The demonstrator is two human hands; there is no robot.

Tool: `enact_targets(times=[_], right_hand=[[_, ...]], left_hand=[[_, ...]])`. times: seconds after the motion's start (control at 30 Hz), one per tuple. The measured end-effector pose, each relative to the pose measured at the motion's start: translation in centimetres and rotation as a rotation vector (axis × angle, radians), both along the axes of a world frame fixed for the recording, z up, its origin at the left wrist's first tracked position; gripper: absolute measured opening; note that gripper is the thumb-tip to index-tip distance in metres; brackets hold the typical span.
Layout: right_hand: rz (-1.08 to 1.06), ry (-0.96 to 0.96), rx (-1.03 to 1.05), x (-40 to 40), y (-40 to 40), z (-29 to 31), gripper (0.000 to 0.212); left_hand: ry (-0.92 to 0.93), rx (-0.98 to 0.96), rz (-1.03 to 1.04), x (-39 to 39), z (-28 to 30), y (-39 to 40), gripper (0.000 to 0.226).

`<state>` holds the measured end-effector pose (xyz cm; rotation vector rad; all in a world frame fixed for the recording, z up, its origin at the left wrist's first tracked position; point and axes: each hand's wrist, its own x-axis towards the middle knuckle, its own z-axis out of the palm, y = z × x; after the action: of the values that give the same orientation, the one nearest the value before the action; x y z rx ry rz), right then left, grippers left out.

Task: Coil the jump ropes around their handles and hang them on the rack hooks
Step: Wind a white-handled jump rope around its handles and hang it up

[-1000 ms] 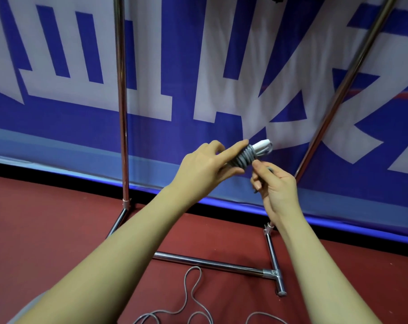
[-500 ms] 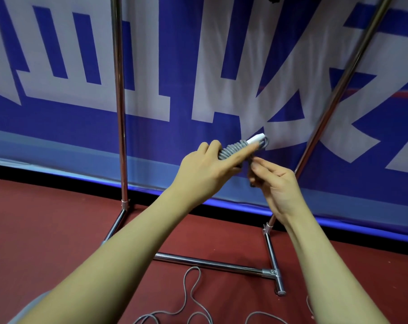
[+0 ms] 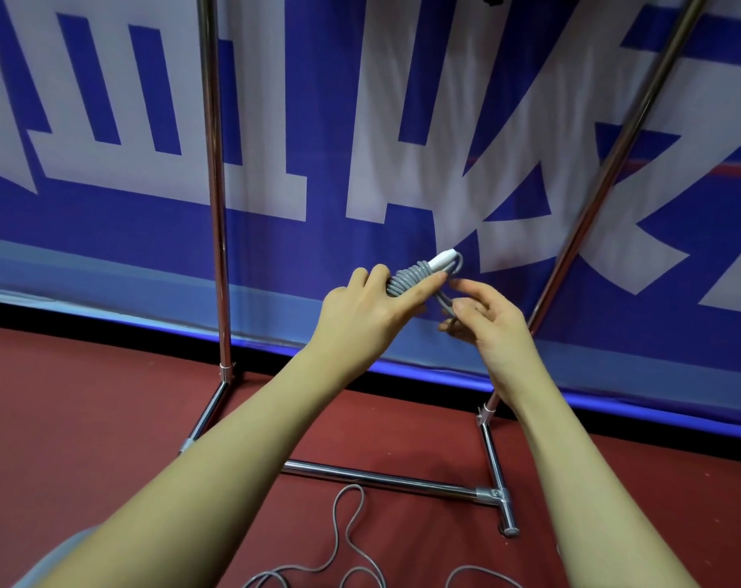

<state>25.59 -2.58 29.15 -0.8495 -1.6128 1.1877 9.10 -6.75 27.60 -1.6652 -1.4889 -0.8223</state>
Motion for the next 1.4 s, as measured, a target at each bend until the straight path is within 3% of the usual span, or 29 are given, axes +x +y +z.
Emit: enact_targets(times=[0.33, 0.57, 0.77, 0.87, 1.0, 1.13, 1.2, 1.27, 1.4], right_hand=[[-0.142, 0.021, -0.011, -0.3, 0.4, -1.0, 0.01], [-0.275, 0.096, 0.068, -0.8, 0.3, -1.4, 0.026], [-0.128, -0.005, 0.084, -1.5, -0.5, -1.2, 0.025], [-0.094, 0.093, 0.046, -1.5, -0.5, -1.0, 0.019], [0.014, 0.316, -0.063, -1.3, -0.6, -0.4, 0.02], [0.096, 0.392, -0.101, -1.2, -0.9, 0.0, 0.021], [0.093, 0.403, -0.12, -1.0, -0.7, 0.0, 0.02], [0.074, 0.405, -0.128, -0.8, -0.5, -0.2, 0.019], [0.092, 0.375, -0.089, -0.8, -0.2, -0.3, 0.024]], left_hand=[[-0.044, 0.004, -0.097, 0.3, 0.4, -0.6, 0.039], [-0.053, -0.051, -0.164, 0.1, -0.2, -0.9, 0.04], [-0.331, -0.133, -0.171, -0.7, 0.3, -1.0, 0.042], [-0.553, -0.227, -0.343, -0.5, 0.4, -1.1, 0.05], [-0.787, -0.329, -0.558, 0.2, 0.5, -1.7, 0.077], [-0.976, -0.429, -0.67, 0.9, 1.4, -2.0, 0.054], [-0.93, -0.404, -0.648, 0.7, 1.3, -1.8, 0.045], [-0.778, -0.361, -0.491, 0.5, 1.0, -1.6, 0.037], [-0.371, -0.138, -0.167, 0.6, 0.4, -0.7, 0.057]])
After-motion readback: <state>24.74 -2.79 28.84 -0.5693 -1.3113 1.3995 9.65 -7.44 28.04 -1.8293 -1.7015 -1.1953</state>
